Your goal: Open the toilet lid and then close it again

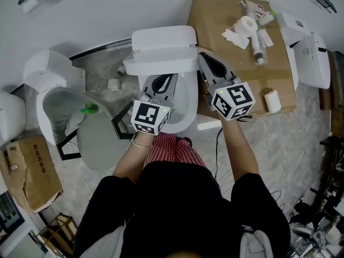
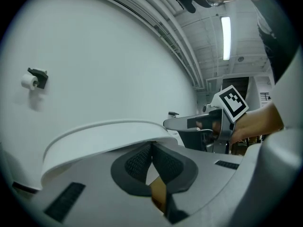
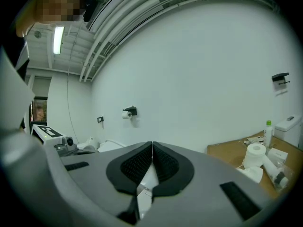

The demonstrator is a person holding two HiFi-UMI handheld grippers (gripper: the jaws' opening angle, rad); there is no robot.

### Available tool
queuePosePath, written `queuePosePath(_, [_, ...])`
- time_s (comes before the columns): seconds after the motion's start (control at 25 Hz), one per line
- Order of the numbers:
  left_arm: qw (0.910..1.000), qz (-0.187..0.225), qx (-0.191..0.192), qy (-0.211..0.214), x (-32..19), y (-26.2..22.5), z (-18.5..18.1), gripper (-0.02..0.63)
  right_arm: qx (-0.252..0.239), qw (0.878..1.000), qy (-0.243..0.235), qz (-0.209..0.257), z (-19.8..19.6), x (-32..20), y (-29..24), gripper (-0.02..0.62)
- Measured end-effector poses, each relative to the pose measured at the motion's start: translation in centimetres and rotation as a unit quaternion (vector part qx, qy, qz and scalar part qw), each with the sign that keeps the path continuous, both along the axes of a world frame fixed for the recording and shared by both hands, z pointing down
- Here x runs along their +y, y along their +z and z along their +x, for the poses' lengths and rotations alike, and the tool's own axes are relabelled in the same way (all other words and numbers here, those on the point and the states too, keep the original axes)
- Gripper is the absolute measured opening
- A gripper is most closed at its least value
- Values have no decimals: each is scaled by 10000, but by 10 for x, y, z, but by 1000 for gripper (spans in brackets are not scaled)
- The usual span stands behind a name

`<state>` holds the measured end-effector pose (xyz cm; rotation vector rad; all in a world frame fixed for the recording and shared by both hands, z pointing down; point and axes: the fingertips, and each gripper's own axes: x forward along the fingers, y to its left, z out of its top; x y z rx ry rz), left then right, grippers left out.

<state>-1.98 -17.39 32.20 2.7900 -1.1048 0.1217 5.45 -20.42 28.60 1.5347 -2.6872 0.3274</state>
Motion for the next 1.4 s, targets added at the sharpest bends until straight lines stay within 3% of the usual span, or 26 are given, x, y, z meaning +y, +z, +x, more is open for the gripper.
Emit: queuePosePath(1.4, [9992,-224,-179,-272,59,35,-9,3,158,9996,-210,-120,-11,46,27,20])
